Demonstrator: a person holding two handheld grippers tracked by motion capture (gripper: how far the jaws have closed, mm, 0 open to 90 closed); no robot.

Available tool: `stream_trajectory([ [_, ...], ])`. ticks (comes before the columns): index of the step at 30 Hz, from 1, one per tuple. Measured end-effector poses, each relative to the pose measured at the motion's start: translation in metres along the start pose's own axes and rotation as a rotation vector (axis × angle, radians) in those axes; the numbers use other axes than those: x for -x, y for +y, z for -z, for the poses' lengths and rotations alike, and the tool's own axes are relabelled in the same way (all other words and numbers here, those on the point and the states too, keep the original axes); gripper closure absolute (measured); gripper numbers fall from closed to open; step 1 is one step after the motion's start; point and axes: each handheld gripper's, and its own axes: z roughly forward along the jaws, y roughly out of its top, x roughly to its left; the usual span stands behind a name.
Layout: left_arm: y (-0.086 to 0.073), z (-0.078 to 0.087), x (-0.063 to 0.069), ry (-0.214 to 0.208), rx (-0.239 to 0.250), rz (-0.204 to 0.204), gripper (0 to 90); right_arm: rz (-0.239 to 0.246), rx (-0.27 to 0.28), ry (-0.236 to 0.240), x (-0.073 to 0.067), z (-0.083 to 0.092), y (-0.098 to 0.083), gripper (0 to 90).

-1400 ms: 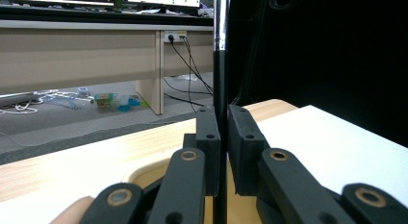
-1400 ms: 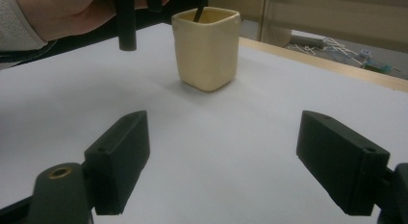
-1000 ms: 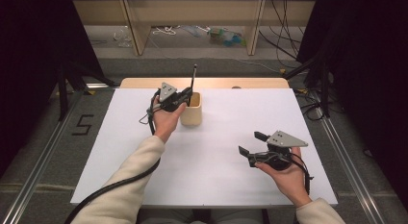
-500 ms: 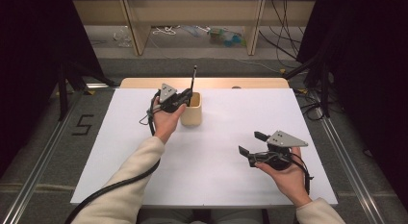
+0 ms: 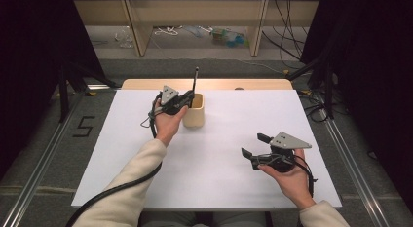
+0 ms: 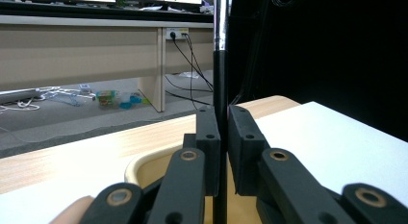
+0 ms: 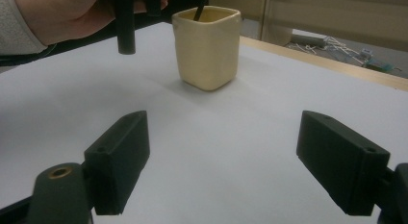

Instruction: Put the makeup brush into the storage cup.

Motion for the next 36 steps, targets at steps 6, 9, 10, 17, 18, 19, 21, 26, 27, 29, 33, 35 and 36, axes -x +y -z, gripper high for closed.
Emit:
stream_trajectory([
  [6,-0.0004,0.0005,0.0002,0.003,0.002,0.004,83.6,-0.016,-0.002,0.002,-0.0012,-0.0006,-0.0004,20.0],
  [9,-0.0013,0.0010,-0.0002,0.005,0.002,0.005,83.6,-0.016,-0.012,0.006,-0.0011,0.0002,-0.0001,20.0],
  [10,-0.0017,0.0012,-0.0004,0.006,0.001,0.006,83.6,-0.015,-0.006,0.005,-0.0012,-0.0003,-0.0003,20.0],
  [17,-0.0026,0.0018,-0.0009,0.006,0.002,0.007,83.5,-0.013,-0.011,0.007,-0.0008,-0.0001,-0.0001,20.0],
  [18,-0.0028,0.0018,-0.0010,0.006,0.001,0.007,83.5,-0.014,-0.008,0.006,-0.0010,-0.0003,-0.0003,20.0],
  [19,-0.0030,0.0018,-0.0011,0.005,0.000,0.005,83.5,-0.002,-0.003,0.002,-0.0001,-0.0004,-0.0001,20.0],
  [21,-0.0035,0.0020,-0.0011,0.005,-0.002,0.005,83.5,-0.001,-0.006,0.003,0.0001,-0.0001,0.0000,20.0],
  [26,-0.0054,0.0020,-0.0005,0.006,-0.003,0.007,83.5,-0.002,-0.003,0.002,0.0000,-0.0003,-0.0001,20.0],
  [27,-0.0056,0.0019,-0.0005,0.006,-0.002,0.007,83.5,-0.016,-0.013,0.008,-0.0010,0.0000,-0.0001,20.0],
  [29,-0.0061,0.0022,-0.0005,0.006,-0.004,0.006,83.5,-0.015,-0.014,0.008,-0.0010,0.0001,-0.0001,19.9],
  [33,-0.0063,0.0024,-0.0002,0.006,-0.007,0.004,83.5,-0.015,-0.013,0.008,-0.0010,0.0002,0.0000,19.9],
  [35,-0.0068,0.0024,-0.0001,0.007,-0.008,0.005,83.5,-0.016,-0.013,0.008,-0.0010,0.0001,-0.0001,19.9],
  [36,-0.0072,0.0024,-0.0001,0.008,-0.010,0.003,83.5,-0.008,-0.008,0.005,-0.0004,-0.0002,-0.0001,20.0],
])
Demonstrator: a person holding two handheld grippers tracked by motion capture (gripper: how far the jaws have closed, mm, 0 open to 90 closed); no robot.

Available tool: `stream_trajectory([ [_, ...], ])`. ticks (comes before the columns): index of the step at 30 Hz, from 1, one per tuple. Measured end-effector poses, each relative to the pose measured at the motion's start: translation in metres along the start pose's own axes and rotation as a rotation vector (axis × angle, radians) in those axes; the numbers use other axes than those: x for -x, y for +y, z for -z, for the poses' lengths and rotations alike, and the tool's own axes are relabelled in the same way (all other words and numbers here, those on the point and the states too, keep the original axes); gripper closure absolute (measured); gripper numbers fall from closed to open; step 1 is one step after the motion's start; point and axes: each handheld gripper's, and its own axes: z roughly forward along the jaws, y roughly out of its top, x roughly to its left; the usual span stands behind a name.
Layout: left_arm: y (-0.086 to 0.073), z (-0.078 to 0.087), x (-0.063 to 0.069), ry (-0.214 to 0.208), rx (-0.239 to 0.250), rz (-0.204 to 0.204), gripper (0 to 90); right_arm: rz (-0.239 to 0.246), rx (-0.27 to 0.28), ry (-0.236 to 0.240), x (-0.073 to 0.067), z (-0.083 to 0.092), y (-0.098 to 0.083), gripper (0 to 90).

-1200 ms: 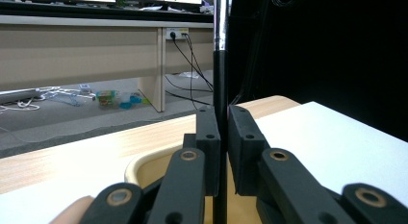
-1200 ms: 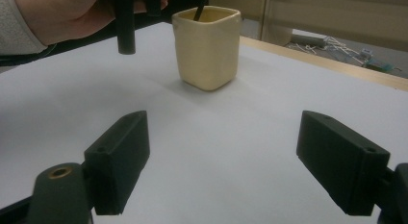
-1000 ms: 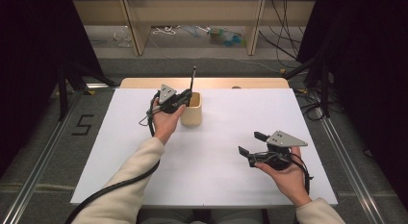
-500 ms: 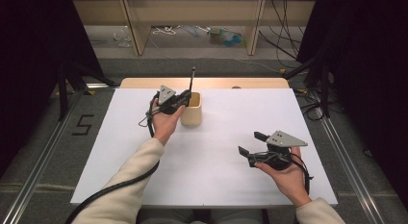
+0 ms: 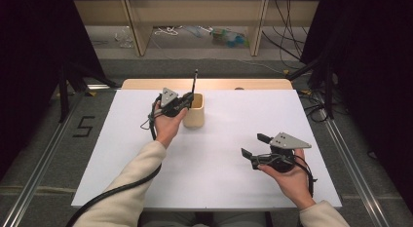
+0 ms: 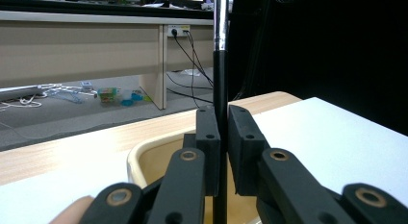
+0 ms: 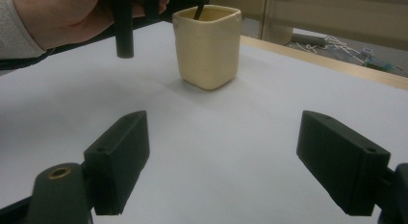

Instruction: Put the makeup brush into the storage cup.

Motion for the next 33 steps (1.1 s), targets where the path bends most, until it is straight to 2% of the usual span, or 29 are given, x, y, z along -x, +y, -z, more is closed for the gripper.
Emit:
stream_trajectory([
  [3,-0.0011,-0.0003,0.0002,0.000,-0.001,0.000,83.5,-0.007,-0.005,0.003,-0.0006,0.0003,0.0001,20.0],
  [5,-0.0014,-0.0005,0.0003,0.000,-0.002,0.002,83.5,0.007,0.004,-0.002,0.0004,-0.0002,0.0000,19.9],
  [9,-0.0020,-0.0003,0.0001,0.001,-0.006,0.000,83.5,-0.007,-0.005,0.004,-0.0005,0.0001,0.0000,19.9],
  [11,-0.0025,-0.0003,-0.0001,0.000,-0.008,-0.001,83.5,0.007,0.002,-0.002,0.0006,0.0001,0.0001,20.0],
  [13,-0.0027,-0.0003,-0.0001,0.000,-0.010,-0.003,83.5,-0.006,-0.005,0.004,-0.0005,0.0002,0.0001,19.9],
  [19,-0.0034,-0.0003,0.0003,-0.002,-0.014,-0.005,83.5,0.004,-0.001,0.001,0.0003,0.0001,0.0002,19.9],
  [26,-0.0041,-0.0003,0.0001,-0.003,-0.016,0.000,83.5,-0.006,-0.004,0.004,-0.0005,0.0001,0.0001,19.9],
  [28,-0.0047,-0.0004,-0.0002,-0.003,-0.019,-0.002,83.5,0.008,0.002,0.001,0.0006,-0.0001,0.0002,20.0],
  [33,-0.0058,-0.0005,-0.0007,-0.002,-0.024,0.001,83.5,0.008,0.004,-0.001,0.0007,-0.0001,0.0002,20.0],
])
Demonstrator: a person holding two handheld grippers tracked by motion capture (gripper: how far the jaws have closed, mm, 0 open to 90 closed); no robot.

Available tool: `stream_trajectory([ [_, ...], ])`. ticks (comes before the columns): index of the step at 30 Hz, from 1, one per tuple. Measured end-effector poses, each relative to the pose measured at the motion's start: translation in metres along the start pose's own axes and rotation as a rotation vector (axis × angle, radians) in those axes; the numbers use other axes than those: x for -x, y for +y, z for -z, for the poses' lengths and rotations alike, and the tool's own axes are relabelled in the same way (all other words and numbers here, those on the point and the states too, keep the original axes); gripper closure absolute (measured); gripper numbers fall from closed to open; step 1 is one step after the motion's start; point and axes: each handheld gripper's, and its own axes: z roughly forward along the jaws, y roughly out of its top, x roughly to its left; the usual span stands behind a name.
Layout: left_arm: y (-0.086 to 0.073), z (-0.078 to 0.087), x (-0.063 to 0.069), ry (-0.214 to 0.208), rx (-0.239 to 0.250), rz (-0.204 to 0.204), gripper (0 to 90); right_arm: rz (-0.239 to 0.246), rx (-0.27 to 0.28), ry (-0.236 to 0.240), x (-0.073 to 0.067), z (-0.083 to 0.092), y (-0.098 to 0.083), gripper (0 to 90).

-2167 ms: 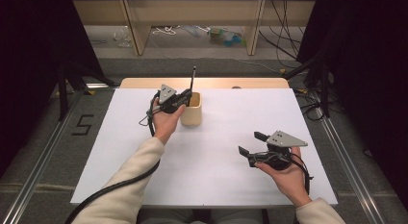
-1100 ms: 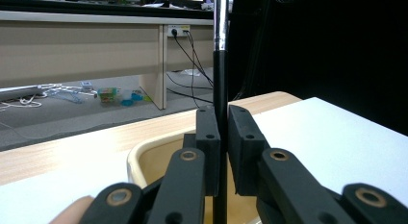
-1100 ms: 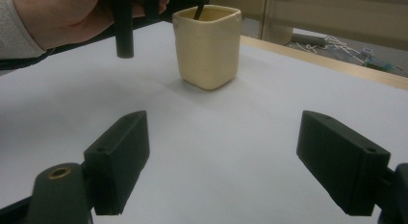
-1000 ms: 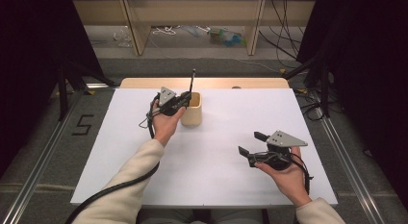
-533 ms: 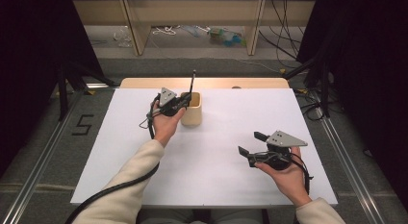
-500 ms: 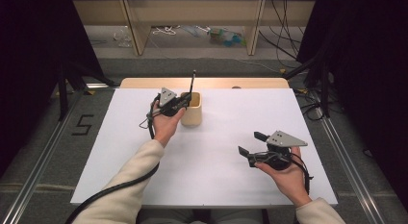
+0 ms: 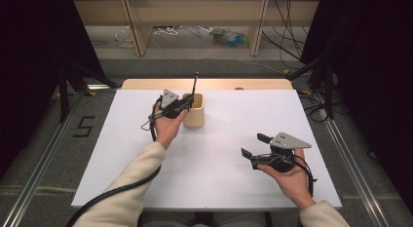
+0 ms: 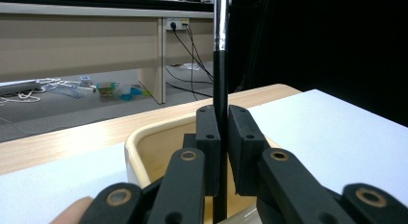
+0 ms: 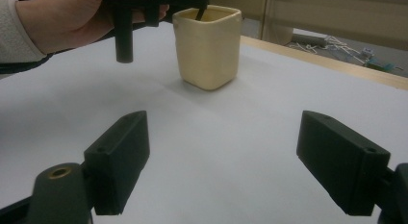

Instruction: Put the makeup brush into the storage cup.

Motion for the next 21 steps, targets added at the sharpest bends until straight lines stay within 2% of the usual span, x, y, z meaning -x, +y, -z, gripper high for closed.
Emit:
stream_trajectory([
  [1,-0.0001,0.0001,-0.0002,0.000,-0.001,0.000,83.4,-0.015,-0.007,0.005,-0.0011,0.0001,0.0000,20.0],
  [9,-0.0008,0.0003,-0.0005,-0.003,0.000,0.003,83.5,-0.016,-0.006,0.004,-0.0011,0.0002,0.0000,20.0],
  [15,-0.0018,0.0004,-0.0012,0.001,-0.004,0.001,83.4,-0.013,-0.007,0.006,-0.0011,0.0004,0.0002,20.1],
  [16,-0.0022,0.0003,-0.0013,0.001,-0.004,0.005,83.4,0.001,0.005,0.003,-0.0003,0.0001,0.0004,20.1],
  [20,-0.0035,0.0000,-0.0019,0.003,-0.006,0.004,83.5,-0.012,-0.006,0.007,-0.0010,0.0003,0.0003,20.1],
  [21,-0.0038,0.0000,-0.0020,0.004,-0.007,0.003,83.5,0.002,0.005,0.003,-0.0002,0.0000,0.0003,20.1],
])
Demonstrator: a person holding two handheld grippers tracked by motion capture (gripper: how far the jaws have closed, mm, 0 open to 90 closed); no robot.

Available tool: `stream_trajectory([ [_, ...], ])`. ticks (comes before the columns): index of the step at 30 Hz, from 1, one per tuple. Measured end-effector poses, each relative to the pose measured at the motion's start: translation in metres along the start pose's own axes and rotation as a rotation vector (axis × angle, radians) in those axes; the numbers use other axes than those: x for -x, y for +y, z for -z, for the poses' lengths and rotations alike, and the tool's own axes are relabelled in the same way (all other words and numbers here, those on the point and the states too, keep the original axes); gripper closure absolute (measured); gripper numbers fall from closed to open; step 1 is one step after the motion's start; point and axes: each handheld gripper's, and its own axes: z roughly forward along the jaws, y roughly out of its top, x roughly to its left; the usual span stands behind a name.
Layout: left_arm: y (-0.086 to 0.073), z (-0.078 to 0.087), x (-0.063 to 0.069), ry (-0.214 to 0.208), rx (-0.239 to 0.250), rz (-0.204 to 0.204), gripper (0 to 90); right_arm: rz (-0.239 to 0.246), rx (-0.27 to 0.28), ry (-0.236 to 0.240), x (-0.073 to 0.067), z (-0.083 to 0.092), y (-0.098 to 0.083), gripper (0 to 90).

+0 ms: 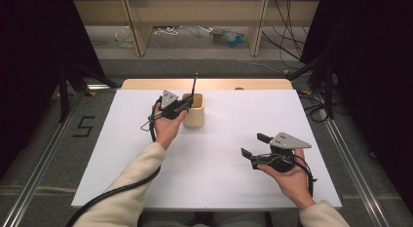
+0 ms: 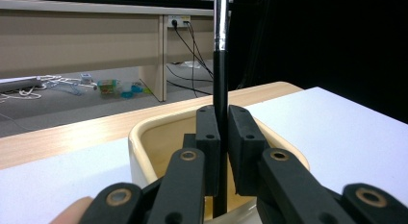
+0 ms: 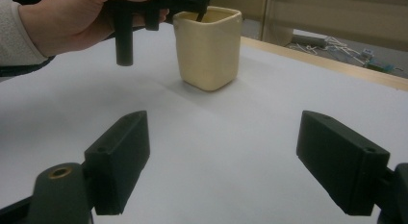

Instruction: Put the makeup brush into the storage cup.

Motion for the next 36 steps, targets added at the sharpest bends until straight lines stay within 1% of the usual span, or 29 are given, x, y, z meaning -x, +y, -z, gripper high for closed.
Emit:
stream_trajectory([
  [9,-0.0009,-0.0001,-0.0002,0.002,-0.002,0.000,83.4,-0.007,0.001,0.005,-0.0004,0.0002,0.0001,20.1],
  [10,-0.0009,-0.0001,-0.0002,0.001,-0.003,0.001,83.4,-0.001,0.000,0.001,0.0000,0.0002,0.0000,20.2],
  [11,-0.0010,-0.0001,-0.0001,0.001,-0.003,0.003,83.4,-0.008,0.002,0.005,-0.0003,0.0001,0.0002,20.1],
  [12,-0.0010,0.0000,-0.0002,0.001,-0.003,0.003,83.4,-0.001,0.003,0.003,-0.0001,0.0000,0.0001,20.2],
  [17,-0.0007,0.0003,-0.0002,0.001,-0.001,0.005,83.4,-0.001,0.002,0.002,-0.0002,0.0000,0.0001,20.1],
  [28,-0.0022,0.0014,-0.0017,0.007,-0.012,-0.005,82.7,-0.001,0.001,0.002,-0.0003,-0.0001,0.0001,20.0],
  [29,-0.0020,0.0018,-0.0021,0.013,-0.011,0.000,79.4,-0.002,0.001,0.003,-0.0004,0.0000,0.0001,19.9],
  [30,-0.0016,0.0019,-0.0025,0.016,-0.010,0.009,73.1,-0.002,0.000,0.002,-0.0004,0.0000,0.0001,19.9],
  [32,-0.0004,0.0020,-0.0032,0.019,-0.006,0.021,57.9,-0.001,0.001,0.002,-0.0002,0.0000,0.0001,19.9],
  [34,0.0028,0.0039,-0.0034,0.037,-0.002,0.029,40.6,-0.002,0.002,0.003,-0.0002,0.0001,0.0001,19.9],
  [36,0.0058,0.0058,-0.0041,0.044,0.000,0.037,29.5,-0.001,0.001,0.001,-0.0003,0.0000,0.0001,19.8],
])
